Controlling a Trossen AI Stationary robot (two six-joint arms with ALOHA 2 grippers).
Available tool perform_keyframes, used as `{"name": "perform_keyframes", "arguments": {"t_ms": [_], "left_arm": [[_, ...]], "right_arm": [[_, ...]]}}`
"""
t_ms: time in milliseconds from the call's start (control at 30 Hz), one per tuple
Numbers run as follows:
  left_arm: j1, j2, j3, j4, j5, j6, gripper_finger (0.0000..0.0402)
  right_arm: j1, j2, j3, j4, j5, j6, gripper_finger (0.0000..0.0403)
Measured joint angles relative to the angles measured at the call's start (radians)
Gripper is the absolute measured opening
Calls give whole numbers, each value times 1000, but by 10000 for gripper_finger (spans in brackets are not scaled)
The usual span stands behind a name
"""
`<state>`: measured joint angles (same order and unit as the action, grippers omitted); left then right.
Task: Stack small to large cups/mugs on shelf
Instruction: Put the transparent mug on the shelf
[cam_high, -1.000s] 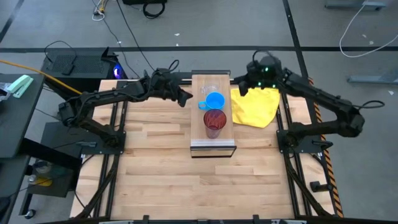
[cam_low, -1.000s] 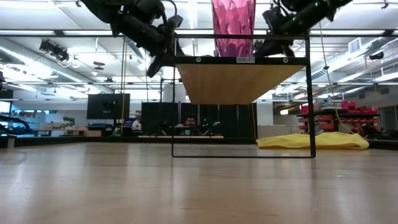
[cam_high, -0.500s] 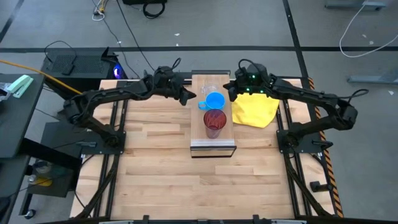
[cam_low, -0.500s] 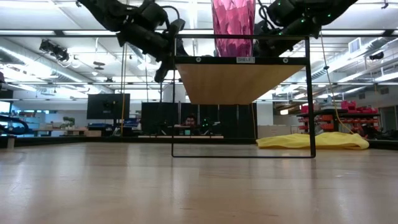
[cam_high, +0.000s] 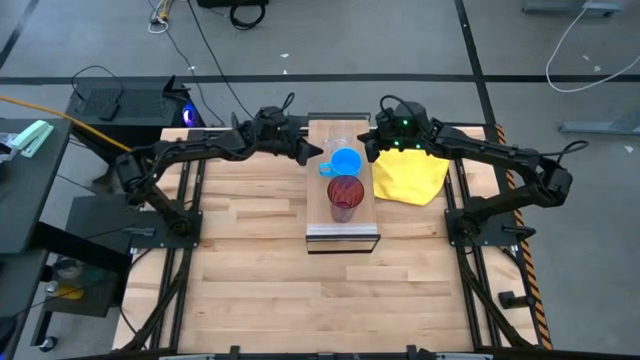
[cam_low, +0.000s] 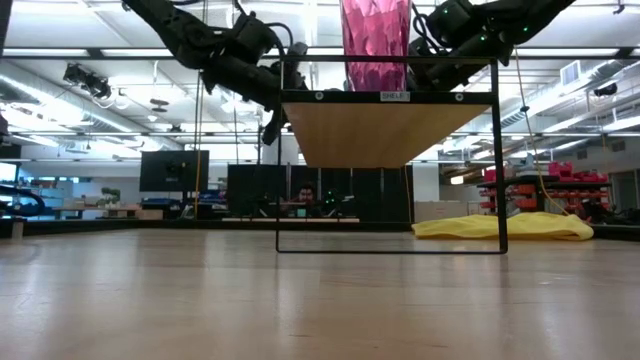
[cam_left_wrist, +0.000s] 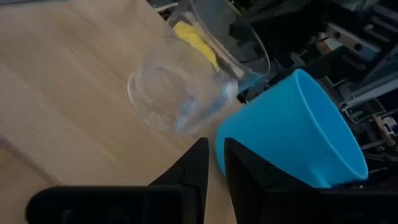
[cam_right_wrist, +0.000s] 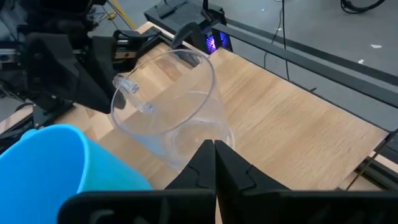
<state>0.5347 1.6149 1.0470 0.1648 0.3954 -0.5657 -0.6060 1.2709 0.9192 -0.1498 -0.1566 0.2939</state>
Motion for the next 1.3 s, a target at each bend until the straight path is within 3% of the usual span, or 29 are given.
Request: {"name": "perform_keyframes", "arguments": {"t_ms": [1000,1300], "left_arm": [[47,4,2,47,-19,-36,57],[27,3,3,15,84,-58,59]], "right_arm": [[1,0,0,-1,-24,-9,0],[-7,0,0,-1,23,-17,0]]}}
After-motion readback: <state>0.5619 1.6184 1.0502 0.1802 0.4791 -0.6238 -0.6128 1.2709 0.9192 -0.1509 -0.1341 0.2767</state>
